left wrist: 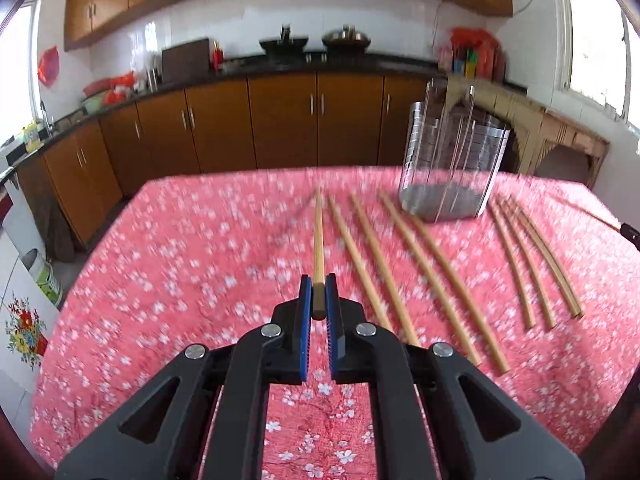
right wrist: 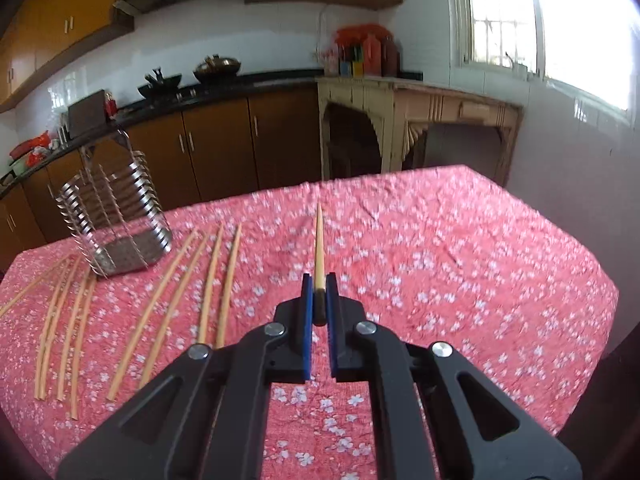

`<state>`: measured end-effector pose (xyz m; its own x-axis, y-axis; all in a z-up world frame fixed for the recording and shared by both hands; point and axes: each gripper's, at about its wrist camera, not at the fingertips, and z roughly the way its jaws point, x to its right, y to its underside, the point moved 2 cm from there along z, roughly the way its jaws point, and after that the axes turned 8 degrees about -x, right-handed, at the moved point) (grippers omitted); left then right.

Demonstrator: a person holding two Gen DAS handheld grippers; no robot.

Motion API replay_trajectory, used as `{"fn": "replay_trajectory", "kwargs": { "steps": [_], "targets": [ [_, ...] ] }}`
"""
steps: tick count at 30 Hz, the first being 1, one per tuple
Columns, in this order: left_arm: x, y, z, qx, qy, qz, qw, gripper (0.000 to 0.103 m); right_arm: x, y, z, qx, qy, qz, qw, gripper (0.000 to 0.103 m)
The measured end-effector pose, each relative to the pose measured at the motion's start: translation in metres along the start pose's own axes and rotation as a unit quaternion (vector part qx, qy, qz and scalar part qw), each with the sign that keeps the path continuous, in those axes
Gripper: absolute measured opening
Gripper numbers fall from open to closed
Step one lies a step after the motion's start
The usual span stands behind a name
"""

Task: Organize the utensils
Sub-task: 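Lift the held chopsticks off the cloth with both tools, then carry both chopsticks upright over the wire utensil holder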

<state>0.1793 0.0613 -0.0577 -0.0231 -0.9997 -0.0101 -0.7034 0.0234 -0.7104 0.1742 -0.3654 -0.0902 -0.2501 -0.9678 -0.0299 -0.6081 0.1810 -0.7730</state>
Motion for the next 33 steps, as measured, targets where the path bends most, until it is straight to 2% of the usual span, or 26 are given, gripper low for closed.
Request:
{"fn": "replay_trajectory", "kwargs": {
  "steps": [6, 12, 25, 33],
  "targets": [
    [-0.008, -0.018, -0.031, 0.067, -0.001, -0.017, 0.9976, 0.007, -0.007, -0.021, -0.032, 0.053, -0.014, -0.008, 0.998, 0.007],
    [-0.013, -0.038, -0.051, 0.116, -0.002, -0.037, 0.9925, 0.007, -0.009, -0.042, -0.052, 0.096, -0.024, -0.004, 0.995, 0.007],
    [-0.016, -0.081, -0.085, 0.182, -0.011, -0.052, 0.9819, 0.007, -0.010, -0.098, -0.090, 0.148, -0.075, 0.001, 0.986, 0.007],
    [-0.009, -0.093, -0.097, 0.195, 0.008, -0.050, 0.9795, 0.007, -0.018, -0.116, -0.111, 0.155, -0.117, -0.004, 0.981, 0.007]
  ]
}}
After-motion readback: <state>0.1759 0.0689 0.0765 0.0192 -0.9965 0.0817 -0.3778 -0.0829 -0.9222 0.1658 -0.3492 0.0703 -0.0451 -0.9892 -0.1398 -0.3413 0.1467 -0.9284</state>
